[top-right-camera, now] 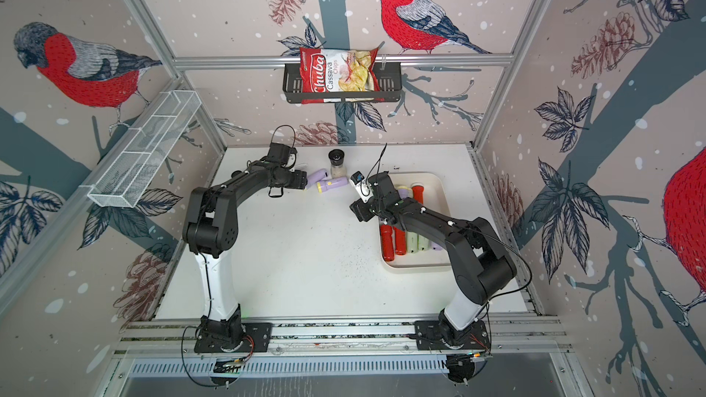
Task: Put the flashlights into the storage boxes
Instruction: Pick up the flashlight from the center of the board.
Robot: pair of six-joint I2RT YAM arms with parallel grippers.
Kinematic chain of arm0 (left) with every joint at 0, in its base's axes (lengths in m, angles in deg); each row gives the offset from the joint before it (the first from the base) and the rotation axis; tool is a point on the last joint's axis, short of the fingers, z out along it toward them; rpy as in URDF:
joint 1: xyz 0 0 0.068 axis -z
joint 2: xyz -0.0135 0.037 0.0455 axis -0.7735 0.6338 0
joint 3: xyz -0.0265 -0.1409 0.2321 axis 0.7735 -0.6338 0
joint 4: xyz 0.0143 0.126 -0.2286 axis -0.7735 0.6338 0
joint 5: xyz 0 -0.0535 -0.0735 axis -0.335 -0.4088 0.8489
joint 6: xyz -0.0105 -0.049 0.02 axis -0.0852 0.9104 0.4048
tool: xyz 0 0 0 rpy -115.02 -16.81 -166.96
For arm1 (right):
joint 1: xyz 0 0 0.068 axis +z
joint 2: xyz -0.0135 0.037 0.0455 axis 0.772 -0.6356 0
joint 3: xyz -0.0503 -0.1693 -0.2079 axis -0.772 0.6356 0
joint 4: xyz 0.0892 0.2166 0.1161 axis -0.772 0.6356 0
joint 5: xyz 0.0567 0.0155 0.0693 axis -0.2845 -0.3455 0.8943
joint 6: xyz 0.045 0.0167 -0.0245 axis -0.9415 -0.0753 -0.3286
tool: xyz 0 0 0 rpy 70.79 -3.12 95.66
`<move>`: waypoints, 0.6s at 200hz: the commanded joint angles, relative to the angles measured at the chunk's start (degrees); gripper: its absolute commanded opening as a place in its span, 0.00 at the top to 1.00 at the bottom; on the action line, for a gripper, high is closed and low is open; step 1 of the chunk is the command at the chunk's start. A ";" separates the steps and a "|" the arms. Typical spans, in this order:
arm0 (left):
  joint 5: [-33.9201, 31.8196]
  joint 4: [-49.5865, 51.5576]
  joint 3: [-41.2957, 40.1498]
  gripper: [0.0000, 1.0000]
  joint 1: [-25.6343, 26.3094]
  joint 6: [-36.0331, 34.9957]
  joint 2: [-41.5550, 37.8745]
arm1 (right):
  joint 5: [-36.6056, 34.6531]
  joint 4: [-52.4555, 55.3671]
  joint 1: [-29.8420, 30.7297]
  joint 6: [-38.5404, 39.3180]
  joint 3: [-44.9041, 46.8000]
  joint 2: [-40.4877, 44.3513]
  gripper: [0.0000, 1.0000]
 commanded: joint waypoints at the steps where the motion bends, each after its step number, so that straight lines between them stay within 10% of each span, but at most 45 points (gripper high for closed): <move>1: 4.96 -0.27 -0.59 0.23 -0.37 -6.46 0.25 | -1.78 0.30 0.09 1.07 0.12 -0.10 0.28; 120: 12.76 3.97 7.21 0.29 -1.76 -15.12 8.42 | 0.85 0.86 0.53 0.87 -0.84 0.33 0.28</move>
